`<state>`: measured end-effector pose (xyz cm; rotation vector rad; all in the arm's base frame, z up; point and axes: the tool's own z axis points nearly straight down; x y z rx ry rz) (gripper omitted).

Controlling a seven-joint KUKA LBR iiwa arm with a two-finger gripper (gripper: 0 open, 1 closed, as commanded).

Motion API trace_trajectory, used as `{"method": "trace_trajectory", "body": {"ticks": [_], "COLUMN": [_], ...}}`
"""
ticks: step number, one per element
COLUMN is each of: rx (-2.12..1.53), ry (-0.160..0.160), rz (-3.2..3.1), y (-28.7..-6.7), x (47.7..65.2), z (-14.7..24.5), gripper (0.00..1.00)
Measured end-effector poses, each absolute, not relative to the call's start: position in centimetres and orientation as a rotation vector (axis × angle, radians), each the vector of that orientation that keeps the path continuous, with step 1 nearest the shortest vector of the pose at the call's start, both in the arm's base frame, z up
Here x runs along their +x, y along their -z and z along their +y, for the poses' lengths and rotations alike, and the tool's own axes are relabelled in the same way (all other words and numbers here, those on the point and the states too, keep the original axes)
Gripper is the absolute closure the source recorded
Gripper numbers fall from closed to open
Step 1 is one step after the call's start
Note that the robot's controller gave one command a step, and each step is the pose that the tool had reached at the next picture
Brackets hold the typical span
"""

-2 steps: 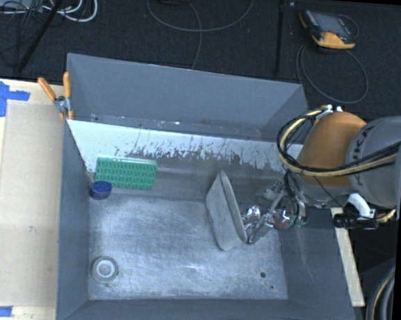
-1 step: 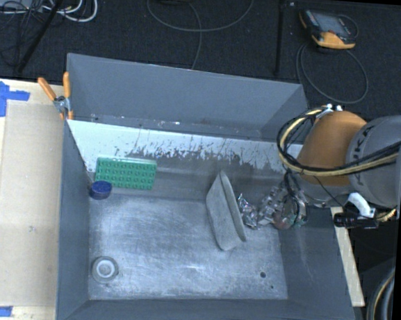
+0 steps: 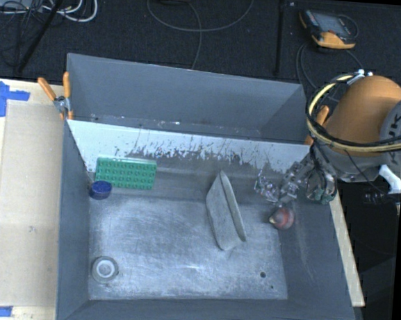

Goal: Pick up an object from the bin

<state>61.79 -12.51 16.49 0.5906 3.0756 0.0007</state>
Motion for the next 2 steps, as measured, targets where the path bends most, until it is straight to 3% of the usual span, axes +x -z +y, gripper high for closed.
{"method": "trace_trajectory", "body": {"ticks": [1,2], "rx": [0.265,-0.148], "ry": [0.001,0.002], "rz": [3.124,3.131], "y": [-24.6,-34.9], "x": [60.6,54.8], "z": [-11.9,-10.8], "gripper": [1.00,1.00]}}
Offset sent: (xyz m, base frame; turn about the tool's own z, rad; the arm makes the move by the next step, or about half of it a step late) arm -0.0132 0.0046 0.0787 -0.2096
